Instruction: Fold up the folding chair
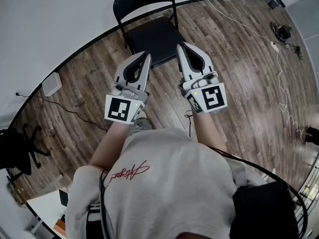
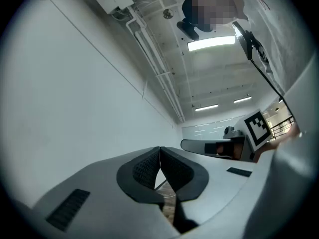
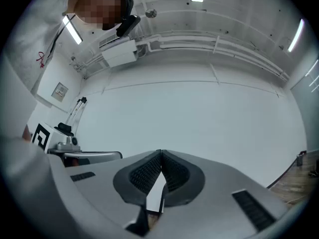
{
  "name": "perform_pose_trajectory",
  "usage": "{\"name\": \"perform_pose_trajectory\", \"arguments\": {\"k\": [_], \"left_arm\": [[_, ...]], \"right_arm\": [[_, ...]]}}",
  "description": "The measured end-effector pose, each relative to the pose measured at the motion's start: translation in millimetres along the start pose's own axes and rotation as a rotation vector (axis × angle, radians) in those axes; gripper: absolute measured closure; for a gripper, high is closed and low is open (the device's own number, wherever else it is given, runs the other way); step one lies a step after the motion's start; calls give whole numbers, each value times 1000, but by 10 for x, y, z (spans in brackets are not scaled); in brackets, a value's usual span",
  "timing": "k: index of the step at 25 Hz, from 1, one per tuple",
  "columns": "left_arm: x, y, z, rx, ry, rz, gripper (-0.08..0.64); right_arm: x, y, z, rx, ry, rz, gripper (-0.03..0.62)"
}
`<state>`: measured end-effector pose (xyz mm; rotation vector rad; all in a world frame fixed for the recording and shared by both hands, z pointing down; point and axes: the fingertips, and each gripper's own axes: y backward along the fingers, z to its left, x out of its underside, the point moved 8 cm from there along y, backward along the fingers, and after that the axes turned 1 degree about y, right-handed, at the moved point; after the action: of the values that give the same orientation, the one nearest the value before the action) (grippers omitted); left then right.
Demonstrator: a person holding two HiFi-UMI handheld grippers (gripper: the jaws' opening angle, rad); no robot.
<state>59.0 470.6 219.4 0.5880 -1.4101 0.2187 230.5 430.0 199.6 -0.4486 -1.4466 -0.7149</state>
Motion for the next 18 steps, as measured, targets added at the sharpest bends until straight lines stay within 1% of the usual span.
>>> {"name": "perform_pose_trajectory", "arguments": {"k": [2,5,8,11,14,18], "left_arm": [[9,141,-169,-49,6,1,543],[-16,370,-432,-109,13,-9,543],[-23,617,-686,-113,10,15,543],[6,756,-792,-117,23,32,543],[-2,864,-838,-140,27,35,543],[-21,926,-847,-166,26,34,543]], "right_arm": [[-4,237,59,-10,-34,15,577],[25,562,146,-37,-58,44,577],[102,859,262,-51,-78,77,577],[103,1037,312,-53,-76,83,577],[49,1170,348,-65,-78,58,577],[42,1271,306,-44,-121,3,577]]}}
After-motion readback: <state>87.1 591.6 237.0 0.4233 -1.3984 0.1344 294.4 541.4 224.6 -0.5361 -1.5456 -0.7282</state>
